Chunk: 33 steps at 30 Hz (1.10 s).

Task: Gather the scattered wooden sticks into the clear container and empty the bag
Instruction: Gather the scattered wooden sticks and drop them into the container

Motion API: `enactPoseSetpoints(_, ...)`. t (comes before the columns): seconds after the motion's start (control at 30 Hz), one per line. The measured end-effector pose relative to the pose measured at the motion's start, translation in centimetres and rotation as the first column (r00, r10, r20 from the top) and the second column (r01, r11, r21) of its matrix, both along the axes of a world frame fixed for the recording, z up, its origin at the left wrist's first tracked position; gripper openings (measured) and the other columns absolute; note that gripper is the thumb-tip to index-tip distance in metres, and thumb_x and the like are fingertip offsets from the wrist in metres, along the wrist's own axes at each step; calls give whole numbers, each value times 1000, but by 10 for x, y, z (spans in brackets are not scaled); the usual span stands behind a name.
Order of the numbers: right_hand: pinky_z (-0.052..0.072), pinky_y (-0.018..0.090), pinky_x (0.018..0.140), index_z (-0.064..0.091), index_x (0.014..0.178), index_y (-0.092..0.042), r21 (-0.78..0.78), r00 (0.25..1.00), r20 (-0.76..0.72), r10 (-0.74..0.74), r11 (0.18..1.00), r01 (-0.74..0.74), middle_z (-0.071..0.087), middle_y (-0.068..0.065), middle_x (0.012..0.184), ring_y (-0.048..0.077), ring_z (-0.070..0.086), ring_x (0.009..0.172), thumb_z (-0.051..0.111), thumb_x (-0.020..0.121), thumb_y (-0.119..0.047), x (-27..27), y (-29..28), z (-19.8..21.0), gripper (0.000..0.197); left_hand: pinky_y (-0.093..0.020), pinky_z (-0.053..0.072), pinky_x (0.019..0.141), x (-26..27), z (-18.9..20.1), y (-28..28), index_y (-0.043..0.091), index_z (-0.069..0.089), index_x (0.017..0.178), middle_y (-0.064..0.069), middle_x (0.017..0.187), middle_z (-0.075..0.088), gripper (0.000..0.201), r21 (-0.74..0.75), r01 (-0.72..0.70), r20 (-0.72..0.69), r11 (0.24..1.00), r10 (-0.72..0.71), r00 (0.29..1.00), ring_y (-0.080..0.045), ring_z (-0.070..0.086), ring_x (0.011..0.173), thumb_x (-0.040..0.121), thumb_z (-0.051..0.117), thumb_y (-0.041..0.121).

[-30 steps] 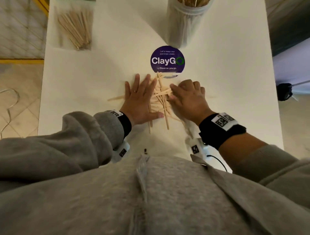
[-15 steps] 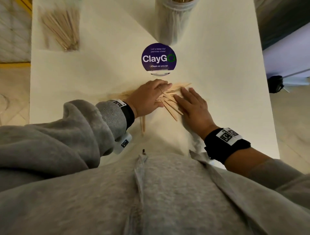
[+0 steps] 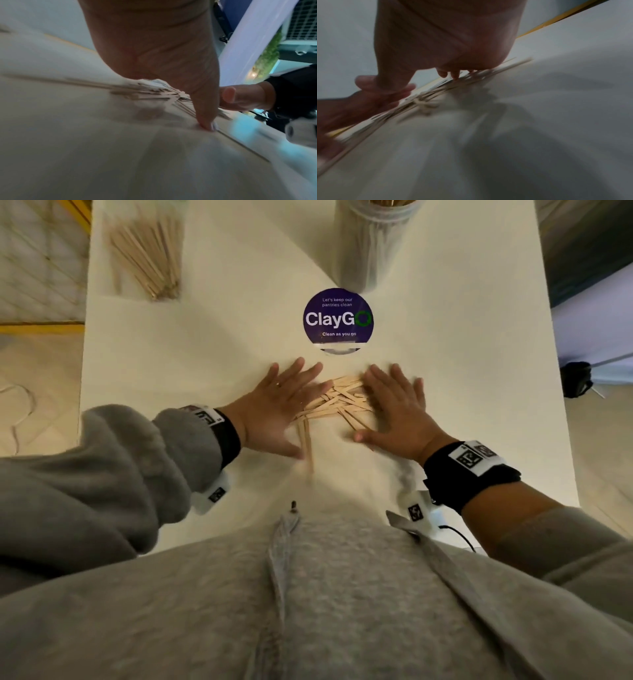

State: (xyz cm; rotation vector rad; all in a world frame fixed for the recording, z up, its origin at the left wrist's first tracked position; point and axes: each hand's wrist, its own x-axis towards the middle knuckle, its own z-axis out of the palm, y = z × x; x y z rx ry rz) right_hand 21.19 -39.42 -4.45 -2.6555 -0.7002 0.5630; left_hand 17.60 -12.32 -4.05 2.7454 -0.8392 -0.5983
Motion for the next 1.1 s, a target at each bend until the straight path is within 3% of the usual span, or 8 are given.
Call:
enactPoseSetpoints(0.13,-3,58,116,17,152,-20,-57,997,70,41,998,-37,18,4,159,30,4,148,42,56,-91,-13,21,-6,122,-57,8,115,14,-1,-38,16,11,150,-10,154,24,106,-95,-226,33,970,230,973,-35,12,144,70,63,62)
enactPoseSetpoints(0.27,2,60,116,19,151,-19,-13,987,157,-42,999,45,22,7,158,34,8,147,45,72,-80,-24,22,-6,103,-49,34,103,23,3,-51,10,36,143,-14,124,53,93,-125,-288,139,949,304,943,-36,49,115,71,57,64)
enactPoseSetpoints(0.37,-10,58,113,10,152,-22,9,972,183,-149,989,150,8,6,161,33,-4,148,43,66,-85,-31,5,-1,111,-60,15,112,16,8,-30,18,25,147,-11,141,42,108,-89,-328,133,940,338,932,-36,30,136,63,59,77)
enactPoseSetpoints(0.43,-15,58,110,-2,152,-27,-28,973,146,-176,983,182,-6,4,162,31,-15,147,48,61,-87,-33,-12,0,120,-67,-2,108,0,7,-4,26,7,150,-7,156,18,125,-21,-409,84,912,410,908,-35,3,146,51,55,86)
enactPoseSetpoints(0.53,-13,64,111,-13,150,-27,-114,986,85,-143,982,152,-17,7,160,31,-22,145,52,59,-87,-30,-29,-4,127,-71,-9,103,-29,-4,26,35,-21,145,-3,159,-17,140,69,-447,1,892,448,894,-35,-20,143,36,42,96)
enactPoseSetpoints(0.8,-11,63,111,-13,150,-24,-142,986,54,161,978,-152,-16,11,160,35,-17,146,39,66,-88,0,29,-4,118,-58,-8,111,-12,-15,-5,19,-13,149,-10,159,-10,128,-36,-336,37,941,337,941,-35,-13,145,54,24,96)
enactPoseSetpoints(0.97,5,60,115,8,153,-15,-42,987,47,157,987,-155,20,8,159,36,10,146,57,78,-65,13,61,-3,102,-56,14,113,1,-12,-21,9,14,150,-15,150,31,101,-73,-338,44,938,341,939,-40,20,141,74,31,73)
enactPoseSetpoints(1.1,36,51,95,42,141,-8,19,974,203,96,995,-102,54,16,125,40,47,112,64,81,-42,11,70,-5,72,-48,38,90,3,-9,-28,8,44,138,-16,121,54,68,-138,-374,165,917,393,905,-40,50,108,82,53,46)
